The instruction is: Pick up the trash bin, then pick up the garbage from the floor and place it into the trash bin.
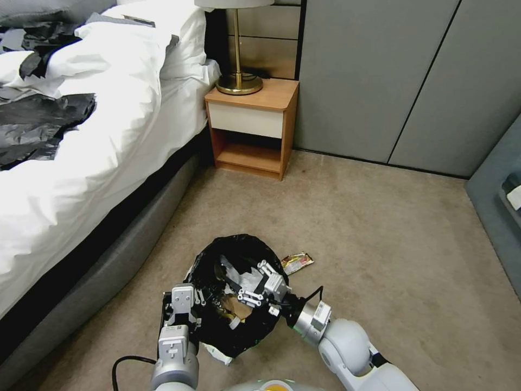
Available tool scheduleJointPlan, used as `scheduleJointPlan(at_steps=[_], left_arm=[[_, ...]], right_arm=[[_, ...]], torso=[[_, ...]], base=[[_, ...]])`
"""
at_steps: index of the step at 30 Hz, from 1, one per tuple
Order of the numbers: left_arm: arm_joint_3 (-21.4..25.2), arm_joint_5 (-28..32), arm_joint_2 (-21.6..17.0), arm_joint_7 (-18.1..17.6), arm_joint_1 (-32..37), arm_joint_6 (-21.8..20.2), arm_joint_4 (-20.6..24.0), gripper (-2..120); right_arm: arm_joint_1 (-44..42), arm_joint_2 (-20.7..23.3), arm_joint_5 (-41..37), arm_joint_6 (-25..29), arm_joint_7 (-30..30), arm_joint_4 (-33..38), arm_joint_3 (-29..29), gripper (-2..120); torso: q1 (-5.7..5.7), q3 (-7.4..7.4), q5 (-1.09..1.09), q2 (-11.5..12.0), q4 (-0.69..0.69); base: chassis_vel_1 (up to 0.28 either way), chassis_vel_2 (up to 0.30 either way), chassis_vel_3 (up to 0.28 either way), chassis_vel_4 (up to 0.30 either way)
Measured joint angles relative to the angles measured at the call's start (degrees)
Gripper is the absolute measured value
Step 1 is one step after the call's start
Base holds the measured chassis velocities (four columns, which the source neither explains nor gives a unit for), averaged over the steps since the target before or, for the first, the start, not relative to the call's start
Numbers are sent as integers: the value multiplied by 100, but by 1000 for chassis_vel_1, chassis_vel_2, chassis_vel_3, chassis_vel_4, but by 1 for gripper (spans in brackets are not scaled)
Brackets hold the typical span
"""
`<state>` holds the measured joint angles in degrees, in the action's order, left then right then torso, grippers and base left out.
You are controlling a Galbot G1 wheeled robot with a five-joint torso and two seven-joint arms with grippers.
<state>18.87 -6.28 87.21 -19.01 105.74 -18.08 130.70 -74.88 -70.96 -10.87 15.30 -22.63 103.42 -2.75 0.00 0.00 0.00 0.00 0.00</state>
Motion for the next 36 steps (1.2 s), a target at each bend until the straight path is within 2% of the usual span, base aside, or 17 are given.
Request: scheduleJointPlan(at_steps=[5, 9, 12, 13, 16, 17, 18, 20, 26, 32, 36], left_arm=[[-5, -8, -3, 7, -17, -11, 6, 3], [20, -5, -7, 8, -19, -19, 24, 3], [70, 20, -17, 8, -22, -22, 25, 3], [70, 20, -17, 8, -22, -22, 25, 3], [89, 53, -27, 8, -29, -25, 25, 3], [98, 83, -44, 8, -32, -31, 38, 3], [98, 83, -44, 8, -32, -31, 38, 3], [124, 132, -71, 7, -39, -35, 70, 3], [158, 208, -93, 1, -44, -40, 144, 3], [188, 236, -98, -4, -19, -40, 186, 3], [190, 236, -96, -8, -3, -37, 201, 3]], right_arm=[[-83, 127, 3, -36, 159, 422, -106, 99], [-161, 179, -2, -34, 230, 765, -188, 104], [-358, 140, -62, -55, 628, 1675, -470, 111], [-358, 140, -62, -55, 628, 1675, -470, 111], [-611, -7, 185, -199, 1224, 2305, -804, 114], [-812, -115, 484, -272, 1727, 2562, -1084, 114], [-812, -115, 484, -272, 1727, 2562, -1084, 114], [-1127, -238, 757, -337, 2300, 2731, -1362, 114], [-1844, -487, 926, -289, 2817, 2606, -1751, 110], [-2223, -545, 853, -259, 2995, 2269, -1757, 100], [-2253, -545, 880, -142, 2971, 1941, -1764, 100]], torso=[[0, 0, 0, 0, 0], [0, 0, 0, 0, 0], [0, 0, 0, 0, 1], [0, 0, 0, 0, 1], [0, 0, -1, 0, 0], [0, 0, -1, 0, 0], [0, 0, -1, 0, 0], [0, 0, -1, 0, 0], [0, 0, 1, 0, 0], [0, 0, -1, 0, 0], [0, 0, 0, 0, 0]], base=[[0, 0, 0, 0], [0, 0, 0, 0], [0, 0, 0, 0], [0, 0, 0, 0], [0, 0, 0, 0], [0, 0, 0, 0], [0, 0, 0, 0], [0, 0, 0, 0], [0, 0, 0, 0], [0, 0, 0, 0], [0, 0, 0, 0]])
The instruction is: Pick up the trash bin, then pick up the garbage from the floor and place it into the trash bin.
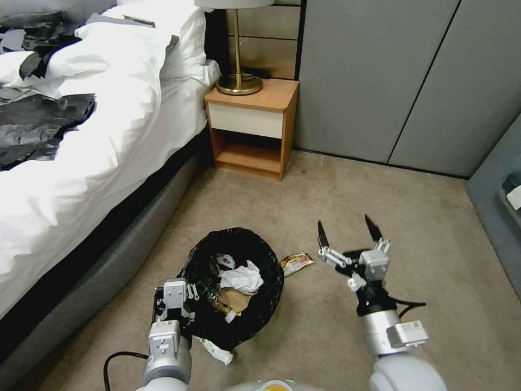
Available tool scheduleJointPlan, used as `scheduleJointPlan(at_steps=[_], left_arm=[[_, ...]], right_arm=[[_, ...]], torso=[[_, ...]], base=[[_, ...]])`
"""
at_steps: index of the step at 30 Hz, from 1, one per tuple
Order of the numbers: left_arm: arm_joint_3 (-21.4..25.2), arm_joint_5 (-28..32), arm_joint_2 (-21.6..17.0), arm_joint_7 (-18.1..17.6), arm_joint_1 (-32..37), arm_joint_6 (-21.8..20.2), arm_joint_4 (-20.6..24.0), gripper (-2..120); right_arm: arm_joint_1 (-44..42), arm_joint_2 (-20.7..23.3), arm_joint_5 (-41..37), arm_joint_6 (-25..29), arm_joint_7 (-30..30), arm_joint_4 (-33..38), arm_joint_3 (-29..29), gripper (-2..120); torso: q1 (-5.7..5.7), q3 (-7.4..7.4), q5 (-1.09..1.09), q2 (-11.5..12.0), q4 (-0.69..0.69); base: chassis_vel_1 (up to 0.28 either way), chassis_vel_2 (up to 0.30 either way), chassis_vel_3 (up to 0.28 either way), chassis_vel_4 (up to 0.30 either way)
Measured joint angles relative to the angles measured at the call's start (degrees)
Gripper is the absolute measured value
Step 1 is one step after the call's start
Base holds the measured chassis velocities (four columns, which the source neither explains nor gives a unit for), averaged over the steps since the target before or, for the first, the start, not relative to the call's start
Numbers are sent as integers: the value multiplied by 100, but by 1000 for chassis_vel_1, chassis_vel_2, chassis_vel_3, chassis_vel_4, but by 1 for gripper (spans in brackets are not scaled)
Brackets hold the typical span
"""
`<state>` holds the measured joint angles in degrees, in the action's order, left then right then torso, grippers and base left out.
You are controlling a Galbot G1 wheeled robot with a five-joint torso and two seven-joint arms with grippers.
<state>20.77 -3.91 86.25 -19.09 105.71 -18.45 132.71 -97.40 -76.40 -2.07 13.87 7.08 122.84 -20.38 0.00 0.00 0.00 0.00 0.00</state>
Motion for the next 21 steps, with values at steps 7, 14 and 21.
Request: scheduleJointPlan(at_steps=[7, 14, 21], left_arm=[[-3, -18, 14, -5, 27, 6, 12, 3], [-12, -48, 13, -7, 31, 8, 12, 3], [-35, -105, 35, -10, 40, 21, 9, 3]], right_arm=[[142, 39, 1, 39, -117, -213, -85, 100], [936, 357, 730, 410, -1167, -911, -608, 100], [1918, 1003, 1752, 1071, -2144, -2101, -512, 100]], torso=[[0, 0, 0, 0, 0], [0, 0, 0, 0, -1], [0, 1, 2, 0, 0]], base=[[0, 0, 0, 0], [0, 0, 0, 0], [0, 0, 0, 0]])
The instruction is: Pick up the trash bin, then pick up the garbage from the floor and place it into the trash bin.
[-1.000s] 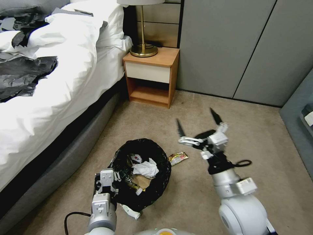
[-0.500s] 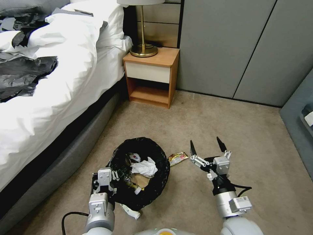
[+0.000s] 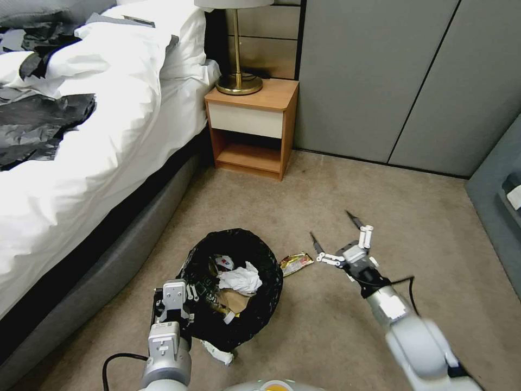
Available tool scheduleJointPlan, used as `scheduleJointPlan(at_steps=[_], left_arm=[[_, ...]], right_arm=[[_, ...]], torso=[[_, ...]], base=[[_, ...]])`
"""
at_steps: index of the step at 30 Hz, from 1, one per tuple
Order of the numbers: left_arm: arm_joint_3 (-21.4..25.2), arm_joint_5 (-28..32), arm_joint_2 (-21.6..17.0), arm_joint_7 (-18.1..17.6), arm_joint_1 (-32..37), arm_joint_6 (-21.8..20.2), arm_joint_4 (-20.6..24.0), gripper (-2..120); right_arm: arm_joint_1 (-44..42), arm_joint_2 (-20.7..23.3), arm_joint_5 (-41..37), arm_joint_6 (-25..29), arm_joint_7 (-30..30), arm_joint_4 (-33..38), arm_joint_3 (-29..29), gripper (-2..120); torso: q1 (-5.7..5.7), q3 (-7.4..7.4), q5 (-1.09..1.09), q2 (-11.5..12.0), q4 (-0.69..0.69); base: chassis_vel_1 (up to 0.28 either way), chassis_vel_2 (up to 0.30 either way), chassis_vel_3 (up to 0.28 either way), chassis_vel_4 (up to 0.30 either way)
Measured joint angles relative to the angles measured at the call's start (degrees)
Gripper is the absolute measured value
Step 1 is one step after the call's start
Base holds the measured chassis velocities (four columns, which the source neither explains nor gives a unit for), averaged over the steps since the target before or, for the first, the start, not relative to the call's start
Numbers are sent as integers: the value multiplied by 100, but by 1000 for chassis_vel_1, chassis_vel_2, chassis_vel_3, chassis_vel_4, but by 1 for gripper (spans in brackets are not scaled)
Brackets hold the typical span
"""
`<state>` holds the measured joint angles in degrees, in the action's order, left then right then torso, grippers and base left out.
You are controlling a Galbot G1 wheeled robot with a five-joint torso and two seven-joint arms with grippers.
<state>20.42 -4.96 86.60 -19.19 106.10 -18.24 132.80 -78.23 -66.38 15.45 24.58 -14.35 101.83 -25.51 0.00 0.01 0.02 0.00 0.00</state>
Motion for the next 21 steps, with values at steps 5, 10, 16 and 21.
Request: scheduleJointPlan(at_steps=[5, 10, 16, 21], left_arm=[[1, -41, 24, -2, 37, 16, -9, 3], [7, -62, 69, -2, 24, 16, -36, 3], [11, -72, 86, -2, 8, 16, -93, 3], [2, -88, 110, -2, -5, 15, -137, 3]], right_arm=[[650, 402, 531, 149, -502, -871, 436, 100], [1177, 403, 794, 146, -544, -1580, 850, 100], [1469, 112, 759, 24, -473, -2075, 1000, 100], [1638, -161, 136, -388, -284, -2469, 1200, 100]], torso=[[0, 0, -1, 0, 0], [0, 0, -2, 0, 0], [0, 0, -2, 0, -1], [0, 0, -3, 0, 0]], base=[[0, 0, 0, 0], [0, 0, 0, 0], [0, 0, 0, 0], [0, 0, 0, 0]])
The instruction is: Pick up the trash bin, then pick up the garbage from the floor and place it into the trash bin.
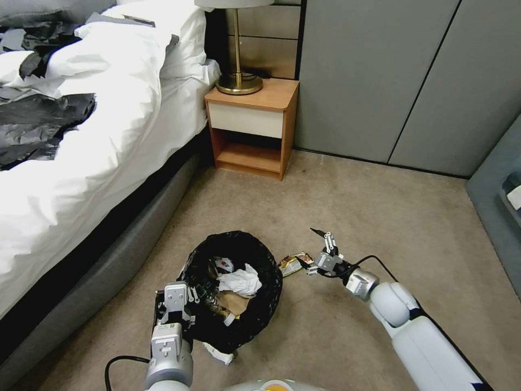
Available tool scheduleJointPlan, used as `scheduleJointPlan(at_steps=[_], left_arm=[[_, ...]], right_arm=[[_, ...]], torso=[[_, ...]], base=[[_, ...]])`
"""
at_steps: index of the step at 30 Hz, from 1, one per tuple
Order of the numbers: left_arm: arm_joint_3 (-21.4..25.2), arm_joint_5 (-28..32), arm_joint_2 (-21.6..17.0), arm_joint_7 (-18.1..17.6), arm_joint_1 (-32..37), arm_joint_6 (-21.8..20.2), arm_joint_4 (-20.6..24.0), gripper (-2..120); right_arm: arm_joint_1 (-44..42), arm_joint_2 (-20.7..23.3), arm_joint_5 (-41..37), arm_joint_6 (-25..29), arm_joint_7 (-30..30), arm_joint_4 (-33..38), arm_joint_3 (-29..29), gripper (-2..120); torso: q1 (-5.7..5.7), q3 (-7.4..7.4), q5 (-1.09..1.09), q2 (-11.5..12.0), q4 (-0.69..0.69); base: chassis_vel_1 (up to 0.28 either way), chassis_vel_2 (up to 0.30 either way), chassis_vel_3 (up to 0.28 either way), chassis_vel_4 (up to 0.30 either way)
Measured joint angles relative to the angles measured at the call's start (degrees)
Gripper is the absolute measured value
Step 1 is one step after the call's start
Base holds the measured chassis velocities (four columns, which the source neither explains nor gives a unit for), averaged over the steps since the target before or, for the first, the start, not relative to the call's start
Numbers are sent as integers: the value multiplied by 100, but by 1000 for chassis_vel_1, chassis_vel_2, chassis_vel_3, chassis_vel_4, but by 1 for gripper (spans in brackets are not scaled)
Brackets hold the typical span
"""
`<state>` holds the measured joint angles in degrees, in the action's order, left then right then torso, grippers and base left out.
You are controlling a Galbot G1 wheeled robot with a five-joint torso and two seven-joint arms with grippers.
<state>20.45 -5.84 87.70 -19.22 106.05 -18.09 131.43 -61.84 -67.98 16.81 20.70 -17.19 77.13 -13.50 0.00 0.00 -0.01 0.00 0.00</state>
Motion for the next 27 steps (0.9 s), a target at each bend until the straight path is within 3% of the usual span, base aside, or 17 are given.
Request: scheduleJointPlan(at_steps=[3, 15, 20, 23, 27], left_arm=[[-2, -5, 1, 0, -5, 0, -19, 3], [5, 1, -2, 0, 2, 0, -27, 3], [-6, -1, 1, 0, -7, 1, -62, 3], [-41, -20, 7, 0, -19, 1, -95, 3], [-60, -43, 7, 0, -9, 1, -102, 3]], right_arm=[[66, -234, -533, -322, 141, -165, 97, 100], [362, -931, -811, -504, 311, -1121, 238, 100], [185, -1144, -1870, -1147, 1019, -873, 420, 100], [24, -1309, -2647, -1786, 1825, -488, 651, 100], [-41, -1422, -2984, -2251, 2360, -361, 819, 100]], torso=[[0, 0, 0, 0, 0], [0, 0, 1, 0, 0], [0, 0, 0, 0, 0], [0, -1, 1, 0, 0], [0, -1, 0, 0, 0]], base=[[0, 0, 0, 0], [0, 0, 0, 0], [0, 0, 0, 0], [0, 0, 0, 0], [0, 0, 0, 0]])
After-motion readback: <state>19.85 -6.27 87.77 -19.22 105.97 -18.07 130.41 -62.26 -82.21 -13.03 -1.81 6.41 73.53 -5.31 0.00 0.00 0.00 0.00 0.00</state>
